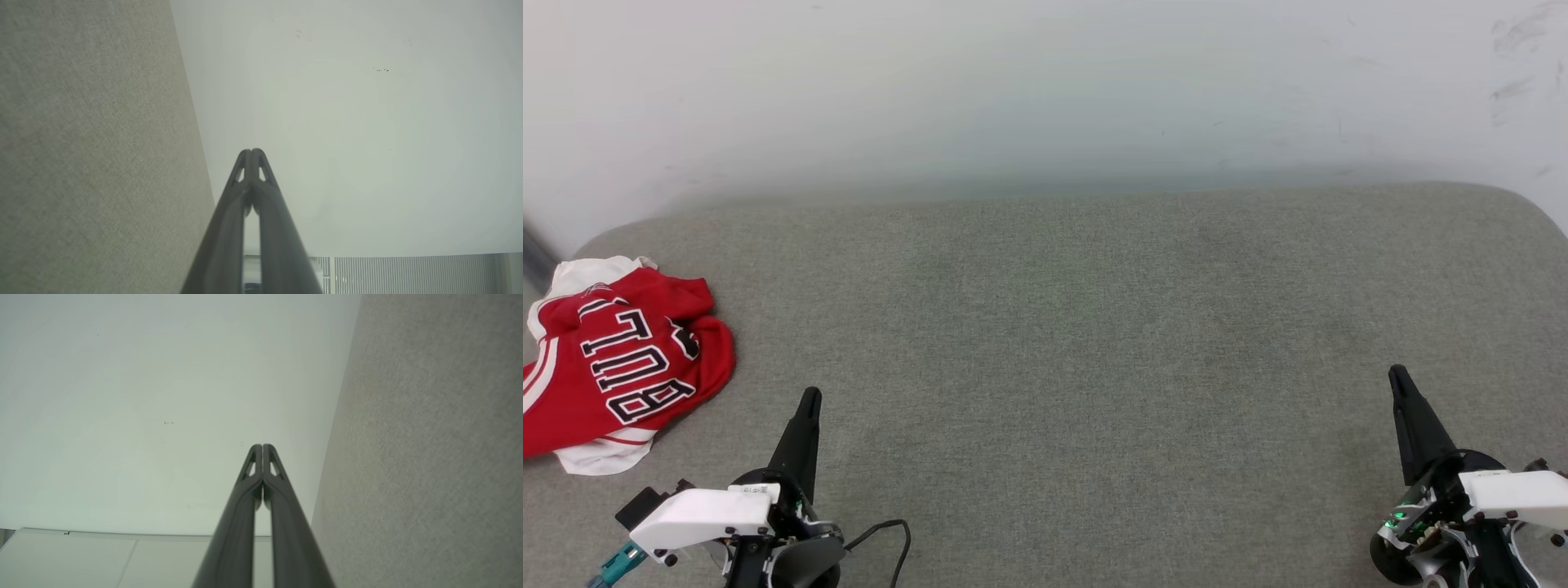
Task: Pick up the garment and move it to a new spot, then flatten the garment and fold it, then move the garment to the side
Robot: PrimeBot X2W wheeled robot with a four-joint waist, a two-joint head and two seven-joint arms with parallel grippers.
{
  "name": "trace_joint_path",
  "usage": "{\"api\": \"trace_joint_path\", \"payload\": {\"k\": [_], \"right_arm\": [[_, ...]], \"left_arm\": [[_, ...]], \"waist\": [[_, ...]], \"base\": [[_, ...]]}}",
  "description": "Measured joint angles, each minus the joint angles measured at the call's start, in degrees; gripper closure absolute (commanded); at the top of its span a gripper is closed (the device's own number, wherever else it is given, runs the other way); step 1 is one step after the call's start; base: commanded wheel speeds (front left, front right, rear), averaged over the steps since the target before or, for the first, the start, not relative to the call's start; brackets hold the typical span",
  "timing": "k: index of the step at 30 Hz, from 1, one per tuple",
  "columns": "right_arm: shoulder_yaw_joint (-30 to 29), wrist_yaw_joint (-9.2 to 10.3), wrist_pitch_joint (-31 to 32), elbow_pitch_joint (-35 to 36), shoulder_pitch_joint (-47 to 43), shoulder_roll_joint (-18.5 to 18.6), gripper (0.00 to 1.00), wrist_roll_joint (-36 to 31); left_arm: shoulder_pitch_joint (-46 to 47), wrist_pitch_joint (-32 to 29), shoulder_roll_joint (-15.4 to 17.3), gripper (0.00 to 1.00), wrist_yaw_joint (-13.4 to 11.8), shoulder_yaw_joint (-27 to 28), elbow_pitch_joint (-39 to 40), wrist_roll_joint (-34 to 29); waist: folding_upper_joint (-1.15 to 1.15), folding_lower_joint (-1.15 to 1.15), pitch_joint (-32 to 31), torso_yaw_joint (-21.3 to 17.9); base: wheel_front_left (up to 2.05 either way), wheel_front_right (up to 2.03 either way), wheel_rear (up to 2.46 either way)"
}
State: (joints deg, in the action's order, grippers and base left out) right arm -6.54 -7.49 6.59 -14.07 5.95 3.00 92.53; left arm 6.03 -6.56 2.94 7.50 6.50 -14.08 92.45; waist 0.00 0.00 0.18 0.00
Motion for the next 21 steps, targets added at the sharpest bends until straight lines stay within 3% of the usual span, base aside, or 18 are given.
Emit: {"api": "trace_joint_path", "payload": {"k": [12,13,21], "right_arm": [[0.0,0.00,0.0,0.0,0.0,0.0,1.00,0.0],[0.0,0.00,0.0,0.0,0.0,0.0,0.00,0.0],[0.3,0.09,-1.1,-1.8,-2.2,-0.1,0.00,-0.7]], "left_arm": [[0.0,0.0,0.0,1.00,0.0,0.0,0.0,0.0],[0.0,0.0,0.0,0.00,0.0,0.0,0.0,0.0],[-2.1,1.2,-0.3,0.00,0.0,-0.3,-1.0,-0.4]], "waist": [[0.00,0.00,0.0,0.0],[0.00,0.00,0.0,0.0],[0.00,0.00,0.0,0.0]], "base": [[0.00,0.00,0.00],[0.00,0.00,0.00],[0.00,0.00,0.00]]}}
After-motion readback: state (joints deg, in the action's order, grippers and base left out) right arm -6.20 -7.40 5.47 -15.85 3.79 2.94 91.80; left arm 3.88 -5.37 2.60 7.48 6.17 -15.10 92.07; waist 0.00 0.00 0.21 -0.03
